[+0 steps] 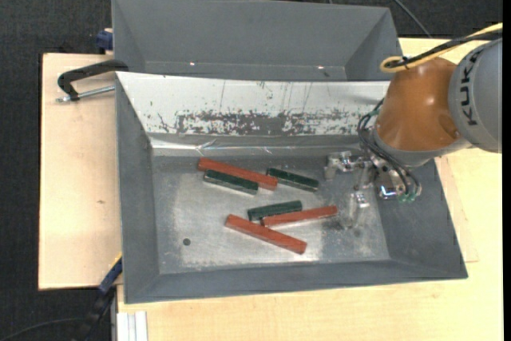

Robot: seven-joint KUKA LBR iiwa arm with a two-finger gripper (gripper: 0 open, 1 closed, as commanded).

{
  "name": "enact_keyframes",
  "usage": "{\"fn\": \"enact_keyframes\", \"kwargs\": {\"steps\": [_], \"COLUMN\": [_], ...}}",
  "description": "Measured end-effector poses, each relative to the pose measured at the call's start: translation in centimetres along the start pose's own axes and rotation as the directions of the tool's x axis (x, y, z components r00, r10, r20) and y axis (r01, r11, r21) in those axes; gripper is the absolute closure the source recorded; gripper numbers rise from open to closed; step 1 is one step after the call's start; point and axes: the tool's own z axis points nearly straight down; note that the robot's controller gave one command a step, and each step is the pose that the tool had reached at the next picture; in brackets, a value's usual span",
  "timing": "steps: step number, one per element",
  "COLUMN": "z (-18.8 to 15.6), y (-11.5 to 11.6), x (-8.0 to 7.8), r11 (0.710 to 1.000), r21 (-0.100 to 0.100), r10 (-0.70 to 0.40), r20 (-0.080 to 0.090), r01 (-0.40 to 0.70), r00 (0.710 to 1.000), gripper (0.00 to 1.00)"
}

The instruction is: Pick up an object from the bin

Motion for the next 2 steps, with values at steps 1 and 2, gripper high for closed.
{"fn": "enact_keyframes", "kwargs": {"steps": [1, 2], "z": [0.66, 0.62], "y": [5.61, 5.23], "x": [3.63, 3.45], "r11": [1.0, 1.0], "r21": [-0.003, 0.001], "r10": [-0.019, -0.015], "r20": [0.001, 0.006], "r01": [0.019, 0.015], "r00": [1.0, 1.0], "gripper": [0.0, 1.0]}}
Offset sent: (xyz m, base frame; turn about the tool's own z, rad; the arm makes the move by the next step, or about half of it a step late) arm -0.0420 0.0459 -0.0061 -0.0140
